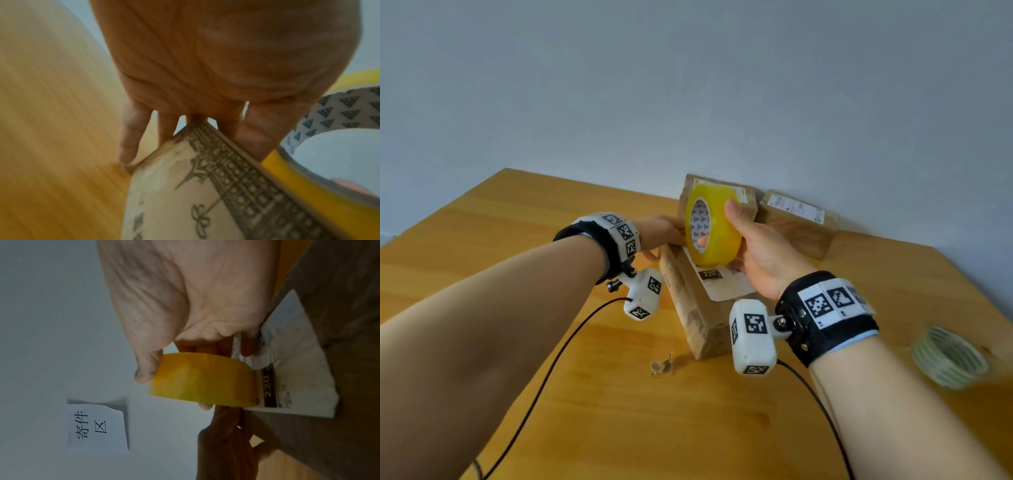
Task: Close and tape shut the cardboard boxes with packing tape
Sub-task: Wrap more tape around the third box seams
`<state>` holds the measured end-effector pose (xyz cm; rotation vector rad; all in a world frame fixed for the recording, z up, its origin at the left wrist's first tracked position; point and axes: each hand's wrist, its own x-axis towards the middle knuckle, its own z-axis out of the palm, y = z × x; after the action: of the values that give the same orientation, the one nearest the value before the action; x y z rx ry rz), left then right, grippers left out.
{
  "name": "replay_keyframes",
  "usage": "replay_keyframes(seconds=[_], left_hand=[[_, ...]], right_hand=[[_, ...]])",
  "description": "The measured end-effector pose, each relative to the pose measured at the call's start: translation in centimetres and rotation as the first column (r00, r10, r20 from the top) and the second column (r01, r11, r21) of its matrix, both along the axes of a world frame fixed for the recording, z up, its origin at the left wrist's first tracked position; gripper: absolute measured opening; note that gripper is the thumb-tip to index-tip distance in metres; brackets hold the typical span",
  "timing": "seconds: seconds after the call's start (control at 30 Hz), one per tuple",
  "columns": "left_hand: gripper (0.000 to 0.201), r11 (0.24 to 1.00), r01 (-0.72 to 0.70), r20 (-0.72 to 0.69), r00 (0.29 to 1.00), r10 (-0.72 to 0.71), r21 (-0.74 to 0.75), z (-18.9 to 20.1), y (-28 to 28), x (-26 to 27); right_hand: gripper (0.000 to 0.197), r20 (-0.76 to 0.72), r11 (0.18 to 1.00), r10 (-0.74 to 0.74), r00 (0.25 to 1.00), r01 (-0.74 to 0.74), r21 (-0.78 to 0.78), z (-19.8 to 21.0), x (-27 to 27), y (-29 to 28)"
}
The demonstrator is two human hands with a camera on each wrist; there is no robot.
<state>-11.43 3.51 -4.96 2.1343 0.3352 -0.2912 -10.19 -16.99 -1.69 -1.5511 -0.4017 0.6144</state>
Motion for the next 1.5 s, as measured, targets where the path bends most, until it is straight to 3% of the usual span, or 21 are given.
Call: replay_keyframes(seconds=[0.1, 0.3, 0.4, 0.53, 0.57, 0.67, 0.77, 0.9, 1.1, 1.23, 1.5], left_hand=[[0.040, 0.999, 0.045, -0.057, 0.997, -0.043, 0.026, 0.4, 0.1, -0.4], [0.050, 0.997, -0.009, -0.038, 0.999, 0.012, 0.081, 1.2, -0.9, -1.0], [0.052, 0.959, 0.048, 0.001, 0.999, -0.050, 0.278, 1.6, -2.1, -1.5], [0.047, 0.798, 0.111, 0.071, 0.979, -0.189, 0.593, 2.1, -3.4, -2.3], [0.050, 0.790, 0.101, 0.094, 0.976, -0.196, 0.604, 2.1, -3.7, -2.6], [0.051, 0.823, 0.109, 0.150, 0.962, -0.229, 0.558, 2.3, -5.0, -3.3], [0.044, 0.899, 0.177, 0.113, 0.964, -0.240, 0.401, 2.3, -5.6, -3.4], [0.069, 0.920, 0.337, 0.004, 0.939, -0.345, 0.199, 2.1, -5.4, -4.1], [0.064, 0.936, 0.282, -0.012, 0.958, -0.286, 0.211, 1.9, -4.4, -2.9], [0.058, 0.917, 0.239, 0.011, 0.967, -0.256, 0.319, 2.6, -4.2, -1.8], [0.070, 0.887, 0.258, -0.085, 0.966, -0.245, 0.383, 2.6, -3.7, -0.6]], right_hand=[[0.048, 0.014, 1.000, 0.004, 1.000, -0.004, 0.001, 0.2, -0.3, -0.3], [0.041, 0.041, 0.995, -0.099, 0.994, 0.099, 0.017, 1.7, -1.4, -2.3], [0.045, 0.028, 0.993, -0.116, 0.993, 0.116, 0.012, 1.7, -2.8, -3.8], [0.042, 0.033, 0.988, -0.145, 0.989, 0.143, 0.059, 1.2, -4.5, -4.7], [0.044, 0.037, 0.987, -0.147, 0.988, 0.145, 0.068, 1.1, -4.8, -4.7], [0.052, 0.054, 0.985, -0.154, 0.987, 0.149, 0.086, 0.9, -5.1, -4.8], [0.052, 0.064, 0.987, -0.133, 0.989, 0.126, 0.104, 0.3, -5.1, -5.2], [0.044, 0.047, 0.987, -0.031, 0.998, 0.023, 0.160, -0.9, -5.1, -5.4], [0.055, 0.071, 0.985, -0.018, 0.997, 0.006, 0.171, -1.9, -4.5, -3.8], [0.062, 0.113, 0.987, -0.006, 0.994, -0.012, 0.158, -2.4, -3.2, -3.0], [0.044, 0.084, 0.984, -0.118, 0.989, 0.105, 0.142, -0.9, -3.3, -4.0]])
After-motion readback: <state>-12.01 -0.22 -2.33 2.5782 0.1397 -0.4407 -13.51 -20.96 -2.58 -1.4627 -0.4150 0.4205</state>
